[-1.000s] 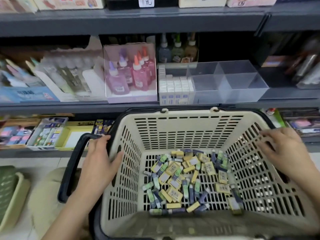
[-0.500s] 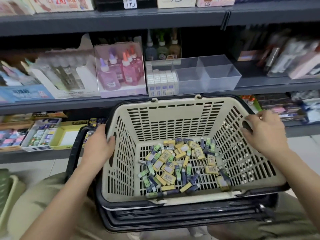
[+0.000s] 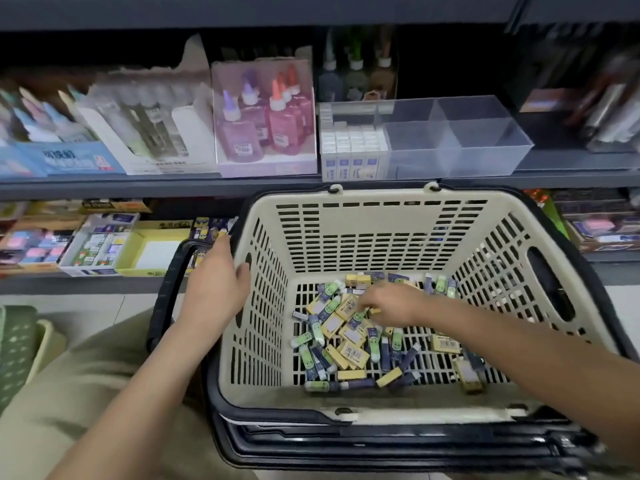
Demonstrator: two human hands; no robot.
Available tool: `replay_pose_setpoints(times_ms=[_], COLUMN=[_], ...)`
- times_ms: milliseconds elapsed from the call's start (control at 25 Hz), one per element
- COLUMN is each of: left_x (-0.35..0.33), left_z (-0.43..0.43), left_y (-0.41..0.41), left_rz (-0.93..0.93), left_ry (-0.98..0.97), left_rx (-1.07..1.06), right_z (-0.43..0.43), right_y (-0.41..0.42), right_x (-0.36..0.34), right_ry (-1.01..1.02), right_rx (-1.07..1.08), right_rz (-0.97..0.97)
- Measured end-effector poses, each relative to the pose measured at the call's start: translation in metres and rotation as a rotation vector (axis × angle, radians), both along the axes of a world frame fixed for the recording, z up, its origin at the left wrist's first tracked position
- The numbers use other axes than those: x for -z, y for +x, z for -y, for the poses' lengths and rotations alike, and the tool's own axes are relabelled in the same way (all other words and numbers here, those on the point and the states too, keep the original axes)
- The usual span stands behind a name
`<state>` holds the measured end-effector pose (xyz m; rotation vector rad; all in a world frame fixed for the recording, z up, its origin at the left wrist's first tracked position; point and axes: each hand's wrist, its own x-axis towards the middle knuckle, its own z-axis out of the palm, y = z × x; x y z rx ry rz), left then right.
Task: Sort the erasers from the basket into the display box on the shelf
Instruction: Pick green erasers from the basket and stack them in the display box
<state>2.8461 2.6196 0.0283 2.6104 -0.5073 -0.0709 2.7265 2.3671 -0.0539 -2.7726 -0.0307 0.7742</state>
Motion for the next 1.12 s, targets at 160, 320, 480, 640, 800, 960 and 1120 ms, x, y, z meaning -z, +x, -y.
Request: replay_pose_setpoints(times_ms=[160, 320, 480, 640, 800, 960, 1120], left_x=[0.0, -0.001, 0.001, 0.0, -0.001, -0.01, -0.025], left_z=[0.0, -0.001, -0.002, -0.003, -0.003, -0.006, 0.018], left_y=[-0.001, -0.004, -0.003, -0.002, -0.005, -0.016, -0.032], left_rz=[-0.01, -0.04, -0.088, -0.112, -0.155, -0.029, 0.095], left_ry=[-0.039, -0.124, -0.14, -0.162, -0.187, -0.109, -0.175], left_rx=[-0.025, -0.046, -0.064, -0.073, -0.092, -0.045, 0.204], right_z=[-0.003, -0.004, -0.012, -0.041, -0.063, -0.057, -0.027], right_y=[0.012, 0.009, 0.012, 0.028, 0.041, 0.038, 0.029], right_x=[0.037, 0.051, 0.047, 0.042, 0.047, 0.031, -0.013], right_ry=[-0.182, -0.267, -0.103, 0.066, -0.214, 0.003, 0.456], right_rx=[-0.196, -0.291, -0.121, -0.089, -0.494, -0.208, 0.242], right_rz=[0.029, 0.192, 0.247, 0.187, 0.212, 0.161, 0.14])
